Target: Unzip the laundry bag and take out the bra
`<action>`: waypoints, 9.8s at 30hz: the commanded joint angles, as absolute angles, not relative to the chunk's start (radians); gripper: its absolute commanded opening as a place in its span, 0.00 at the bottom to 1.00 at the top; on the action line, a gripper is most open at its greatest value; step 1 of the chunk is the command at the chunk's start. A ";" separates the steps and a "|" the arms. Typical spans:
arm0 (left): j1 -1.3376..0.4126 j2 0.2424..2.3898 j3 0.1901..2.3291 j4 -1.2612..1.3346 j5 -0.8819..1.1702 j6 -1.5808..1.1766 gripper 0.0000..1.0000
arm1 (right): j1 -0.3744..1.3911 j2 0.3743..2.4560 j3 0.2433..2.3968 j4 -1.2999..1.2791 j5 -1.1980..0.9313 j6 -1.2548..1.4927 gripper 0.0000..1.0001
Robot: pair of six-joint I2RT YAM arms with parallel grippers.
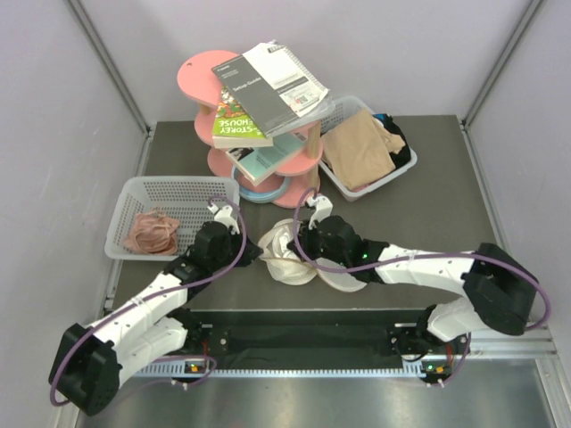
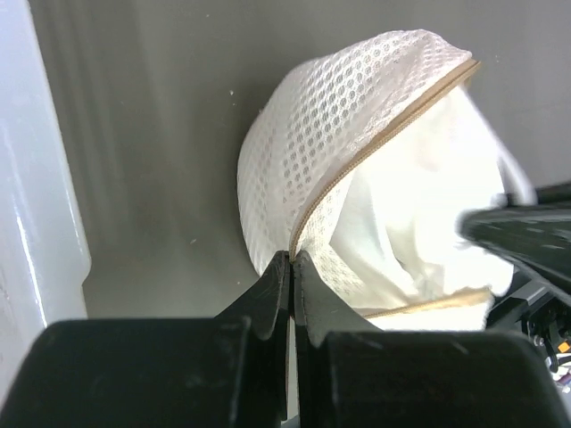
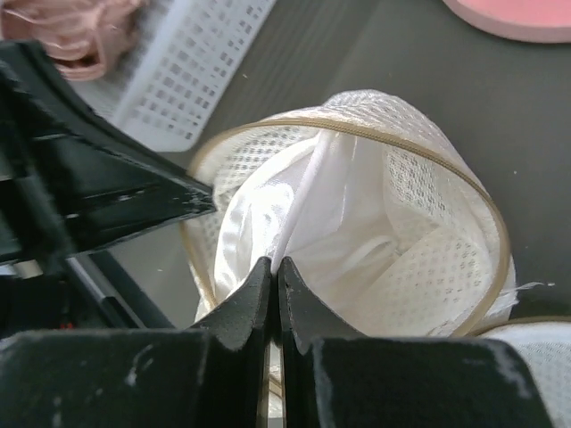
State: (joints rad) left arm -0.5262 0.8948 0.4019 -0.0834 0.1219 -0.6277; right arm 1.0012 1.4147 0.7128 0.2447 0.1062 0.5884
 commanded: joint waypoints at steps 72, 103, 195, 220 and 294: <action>-0.614 0.922 0.601 0.178 0.426 -0.572 0.99 | 1.008 1.123 0.808 0.311 0.190 0.617 0.00; -0.615 0.847 0.636 -0.052 0.016 -0.512 0.00 | 1.014 1.140 0.827 0.279 0.170 0.626 0.51; -0.264 0.951 1.009 -0.450 0.038 -0.222 0.99 | 0.626 1.058 0.594 -0.575 0.310 0.707 0.80; -0.249 0.927 0.922 -0.428 0.031 -0.221 0.99 | 0.603 1.218 0.597 -0.632 0.192 0.690 0.43; -0.248 0.905 0.897 -0.416 0.058 -0.229 0.99 | 1.035 1.945 1.425 -0.594 0.353 0.551 0.08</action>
